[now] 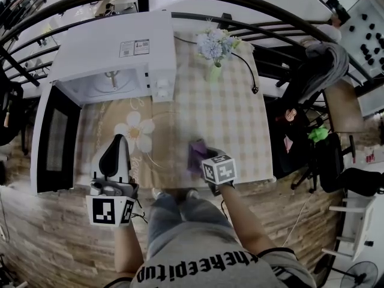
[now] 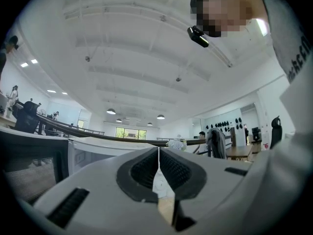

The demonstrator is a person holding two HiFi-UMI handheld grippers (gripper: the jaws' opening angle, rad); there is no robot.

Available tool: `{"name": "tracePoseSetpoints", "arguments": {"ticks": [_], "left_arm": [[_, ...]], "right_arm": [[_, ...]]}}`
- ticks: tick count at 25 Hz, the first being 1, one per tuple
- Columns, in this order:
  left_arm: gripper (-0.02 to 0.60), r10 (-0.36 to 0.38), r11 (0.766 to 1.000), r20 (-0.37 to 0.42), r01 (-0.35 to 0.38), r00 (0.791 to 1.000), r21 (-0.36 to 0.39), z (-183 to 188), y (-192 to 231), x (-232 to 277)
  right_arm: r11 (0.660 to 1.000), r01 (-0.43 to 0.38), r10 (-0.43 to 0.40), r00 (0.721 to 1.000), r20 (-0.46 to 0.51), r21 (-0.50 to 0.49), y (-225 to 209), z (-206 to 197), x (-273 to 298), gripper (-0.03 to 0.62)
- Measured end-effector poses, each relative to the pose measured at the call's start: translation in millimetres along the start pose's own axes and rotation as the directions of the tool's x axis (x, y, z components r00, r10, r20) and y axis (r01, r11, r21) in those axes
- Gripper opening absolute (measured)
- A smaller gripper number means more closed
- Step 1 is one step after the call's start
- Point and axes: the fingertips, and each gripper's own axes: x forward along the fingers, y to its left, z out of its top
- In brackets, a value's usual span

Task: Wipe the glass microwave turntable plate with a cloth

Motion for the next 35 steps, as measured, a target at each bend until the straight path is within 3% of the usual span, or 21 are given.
{"name": "tracePoseSetpoints", "arguments": {"ticks": [7, 11, 15, 21, 35], "left_arm": [[0.011, 0.017, 1.0, -0.002, -0.017, 1.0, 0.005, 2.0, 3.3, -3.6], [0.011, 0.023, 1.0, 0.004, -0.023, 1.0, 0.008, 6.7, 2.0, -3.6], [0.011, 0.028, 0.999, 0.014, -0.028, 1.0, 0.016, 13.3, -0.6, -4.3], [0.011, 0.033, 0.999, 0.03, -0.033, 0.999, 0.028, 23.2, -7.5, -5.2], [0.011, 0.041, 0.997, 0.052, -0.045, 0.998, 0.065, 45.1, -25.7, -6.4]], "right_arm": [[1.0, -0.013, 0.013, 1.0, 0.008, 0.027, 1.1, 1.3, 1.2, 0.11], [0.997, -0.047, 0.042, 0.995, 0.091, 0.057, 8.4, 17.2, -8.7, 0.109], [0.999, -0.052, 0.049, 0.982, 0.182, 0.01, 13.9, 40.4, -26.0, 0.109], [0.998, -0.023, 0.039, 0.955, 0.294, -0.057, 17.5, 71.6, -56.0, 0.11], [0.971, 0.08, 0.05, 0.854, 0.517, -0.226, 34.0, 137.0, -136.7, 0.111]]}}
